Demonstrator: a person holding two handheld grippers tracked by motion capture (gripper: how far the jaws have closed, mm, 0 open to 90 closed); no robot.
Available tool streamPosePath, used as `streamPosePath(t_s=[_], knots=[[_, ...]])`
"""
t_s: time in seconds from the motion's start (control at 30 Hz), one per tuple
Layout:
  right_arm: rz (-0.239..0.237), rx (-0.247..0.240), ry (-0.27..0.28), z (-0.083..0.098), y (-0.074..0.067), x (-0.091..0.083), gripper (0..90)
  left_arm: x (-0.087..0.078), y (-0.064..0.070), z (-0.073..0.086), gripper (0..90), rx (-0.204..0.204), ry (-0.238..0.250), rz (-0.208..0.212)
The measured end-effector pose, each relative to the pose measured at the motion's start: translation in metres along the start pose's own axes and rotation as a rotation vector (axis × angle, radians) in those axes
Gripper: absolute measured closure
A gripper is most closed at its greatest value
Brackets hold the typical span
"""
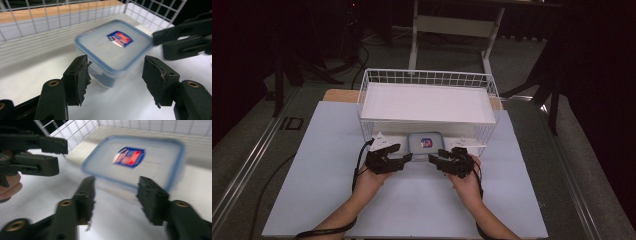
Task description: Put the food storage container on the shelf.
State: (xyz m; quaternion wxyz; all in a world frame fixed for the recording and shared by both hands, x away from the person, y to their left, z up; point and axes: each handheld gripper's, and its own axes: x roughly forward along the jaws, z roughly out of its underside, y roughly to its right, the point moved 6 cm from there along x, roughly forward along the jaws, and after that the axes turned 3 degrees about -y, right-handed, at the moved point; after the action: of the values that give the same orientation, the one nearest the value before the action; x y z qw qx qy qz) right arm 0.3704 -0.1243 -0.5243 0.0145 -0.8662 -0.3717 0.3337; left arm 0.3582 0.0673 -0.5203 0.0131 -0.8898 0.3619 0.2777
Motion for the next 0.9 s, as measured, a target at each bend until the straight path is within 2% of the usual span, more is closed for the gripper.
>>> streamPosePath(t_s=[0.07, 0.13, 0.17, 0.2, 0.27, 0.3, 0.43, 0.5, 0.63, 0.7, 0.83, 0.9], knots=[[0.016, -0.032, -0.005, 0.004, -0.004, 0.002, 54.9, -0.005, 0.004, 0.003, 33.4, 0.021, 0.003, 0.001], [0.015, -0.047, -0.019, 0.008, -0.008, 0.004, 64.7, -0.009, 0.007, 0.006, 18.1, 0.051, -0.005, -0.041], [0.020, -0.055, -0.029, 0.010, -0.010, 0.005, 68.5, -0.010, 0.008, 0.007, 12.6, 0.053, -0.011, -0.049], [0.021, -0.059, -0.033, 0.011, -0.010, 0.006, 73.9, -0.011, 0.010, 0.008, 11.0, 0.051, -0.007, -0.031], [0.027, -0.062, -0.042, 0.013, -0.011, 0.008, 86.5, -0.015, 0.013, 0.010, 0.7, 0.054, 0.014, -0.015], [0.029, -0.065, -0.040, 0.013, -0.011, 0.008, 89.9, -0.017, 0.015, 0.011, 0.6, 0.056, 0.019, -0.002], [0.028, -0.082, -0.065, 0.014, -0.012, 0.012, 90.0, -0.023, 0.020, 0.019, 0.6, 0.028, 0.007, 0.027], [0.031, -0.097, -0.074, 0.014, -0.013, 0.014, 90.0, -0.026, 0.023, 0.024, 0.6, 0.043, 0.007, 0.010], [0.049, -0.097, -0.073, 0.013, -0.011, 0.020, 90.0, -0.028, 0.023, 0.031, 0.6, 0.074, 0.040, -0.037], [0.048, -0.092, -0.075, 0.012, -0.009, 0.023, 90.0, -0.028, 0.021, 0.032, 0.6, 0.055, 0.044, -0.026], [0.057, -0.087, -0.073, 0.007, -0.008, 0.028, 90.0, -0.029, 0.014, 0.033, 0.6, 0.046, 0.062, -0.049], [0.062, -0.092, -0.077, 0.005, -0.008, 0.031, 90.0, -0.030, 0.012, 0.033, 0.6, 0.024, 0.075, -0.041]])
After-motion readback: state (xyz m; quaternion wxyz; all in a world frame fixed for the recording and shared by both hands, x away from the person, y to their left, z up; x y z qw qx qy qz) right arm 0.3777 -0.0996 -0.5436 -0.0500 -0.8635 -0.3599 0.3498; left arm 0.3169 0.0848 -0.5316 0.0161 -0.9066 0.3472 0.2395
